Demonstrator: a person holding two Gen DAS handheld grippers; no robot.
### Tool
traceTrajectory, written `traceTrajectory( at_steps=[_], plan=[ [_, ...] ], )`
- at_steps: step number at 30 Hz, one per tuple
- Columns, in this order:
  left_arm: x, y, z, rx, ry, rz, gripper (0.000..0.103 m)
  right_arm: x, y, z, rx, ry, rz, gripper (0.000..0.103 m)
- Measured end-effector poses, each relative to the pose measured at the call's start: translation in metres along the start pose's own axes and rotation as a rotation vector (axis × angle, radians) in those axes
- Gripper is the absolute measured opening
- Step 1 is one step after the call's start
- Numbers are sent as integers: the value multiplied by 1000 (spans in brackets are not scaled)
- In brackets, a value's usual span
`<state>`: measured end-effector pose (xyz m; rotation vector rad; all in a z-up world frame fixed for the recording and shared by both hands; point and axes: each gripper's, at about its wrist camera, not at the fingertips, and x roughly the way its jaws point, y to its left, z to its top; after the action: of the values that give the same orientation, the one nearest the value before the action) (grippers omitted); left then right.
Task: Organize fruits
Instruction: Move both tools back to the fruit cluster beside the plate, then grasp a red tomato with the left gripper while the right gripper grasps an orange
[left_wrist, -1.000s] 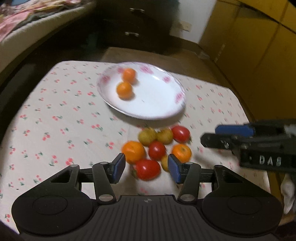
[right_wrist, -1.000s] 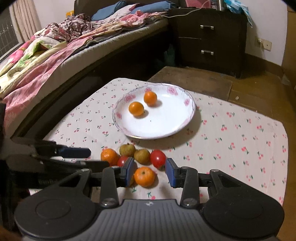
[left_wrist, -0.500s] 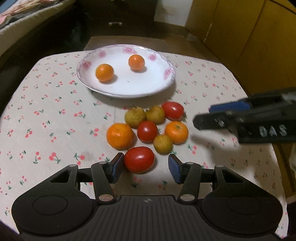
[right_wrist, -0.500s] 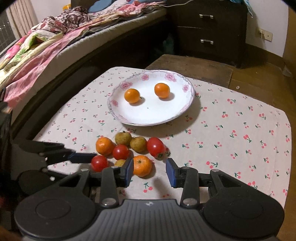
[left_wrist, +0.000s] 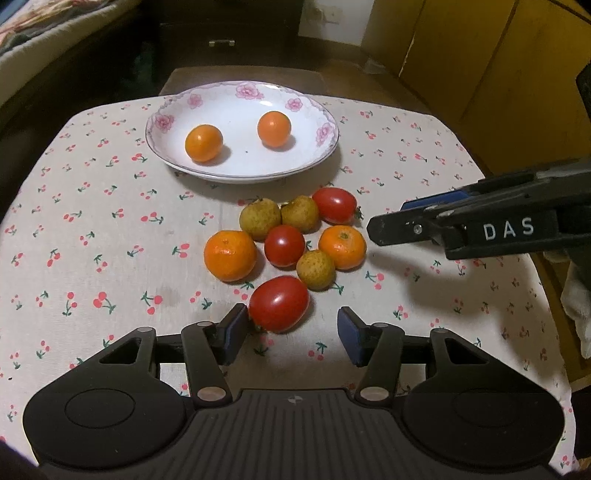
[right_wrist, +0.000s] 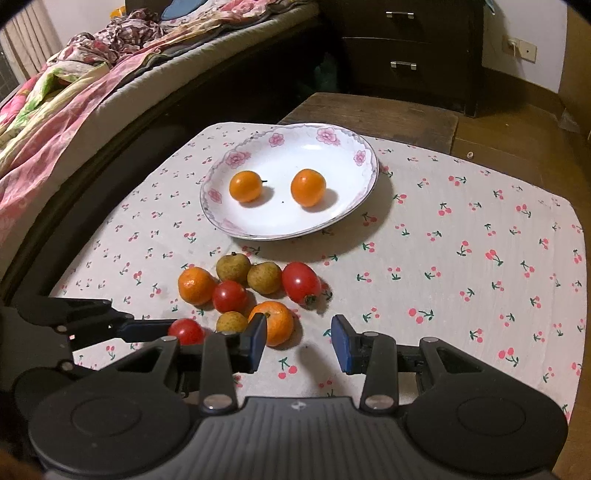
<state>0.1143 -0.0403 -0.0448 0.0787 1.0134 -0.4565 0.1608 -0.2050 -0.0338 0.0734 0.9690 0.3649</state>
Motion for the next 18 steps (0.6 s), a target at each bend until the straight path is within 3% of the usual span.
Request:
traceTrajectory(
  at_steps=[9, 13, 18],
  plan=[
    [6, -2, 5, 15, -11, 0, 61, 5, 1, 2, 0, 13, 11, 42],
    [5, -4, 5, 22, -11, 14, 43, 7, -1, 4, 6, 9, 12, 42],
    [0, 1, 2, -3, -5, 16, 41, 10, 3, 5, -5, 9, 23, 42]
  ],
)
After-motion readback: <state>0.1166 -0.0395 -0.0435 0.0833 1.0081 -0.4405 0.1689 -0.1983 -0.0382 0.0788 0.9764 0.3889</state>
